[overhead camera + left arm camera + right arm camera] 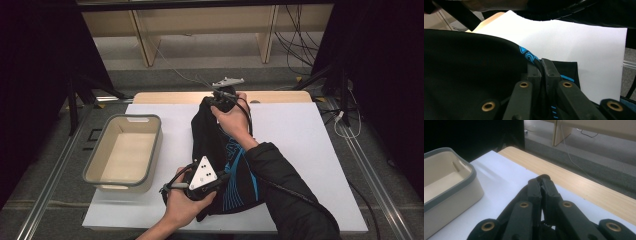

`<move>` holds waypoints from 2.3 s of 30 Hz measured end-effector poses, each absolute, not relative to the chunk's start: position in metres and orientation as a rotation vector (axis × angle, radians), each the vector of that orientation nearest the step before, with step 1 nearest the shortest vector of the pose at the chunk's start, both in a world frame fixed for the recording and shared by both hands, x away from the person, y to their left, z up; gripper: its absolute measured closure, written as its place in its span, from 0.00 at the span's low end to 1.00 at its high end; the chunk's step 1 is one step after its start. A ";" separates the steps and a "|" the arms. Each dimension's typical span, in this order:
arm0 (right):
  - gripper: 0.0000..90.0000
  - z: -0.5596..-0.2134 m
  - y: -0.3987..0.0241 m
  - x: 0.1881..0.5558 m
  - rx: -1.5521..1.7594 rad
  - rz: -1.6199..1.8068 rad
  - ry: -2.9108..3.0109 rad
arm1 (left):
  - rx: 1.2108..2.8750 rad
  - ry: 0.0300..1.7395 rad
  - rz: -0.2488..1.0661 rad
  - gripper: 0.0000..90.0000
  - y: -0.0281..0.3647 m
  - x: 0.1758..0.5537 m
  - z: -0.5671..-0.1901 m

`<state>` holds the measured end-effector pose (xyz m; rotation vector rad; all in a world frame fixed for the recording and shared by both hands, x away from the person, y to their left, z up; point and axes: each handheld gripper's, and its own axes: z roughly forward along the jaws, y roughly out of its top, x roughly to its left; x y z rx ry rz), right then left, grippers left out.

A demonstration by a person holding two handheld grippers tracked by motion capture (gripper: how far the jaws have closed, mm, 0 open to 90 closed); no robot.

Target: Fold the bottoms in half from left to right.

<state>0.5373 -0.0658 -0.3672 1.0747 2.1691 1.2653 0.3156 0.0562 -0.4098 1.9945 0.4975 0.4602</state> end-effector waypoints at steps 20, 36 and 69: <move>0.96 -0.368 -0.070 0.538 1.085 1.266 2.162 | 1.997 0.488 0.455 0.95 0.051 0.318 -0.413; 0.96 -0.370 -0.074 0.538 1.099 1.269 2.160 | 2.005 0.482 0.450 0.95 0.047 0.320 -0.415; 0.96 -0.375 -0.083 0.539 1.117 1.256 2.159 | 2.037 0.461 0.447 0.95 0.037 0.323 -0.425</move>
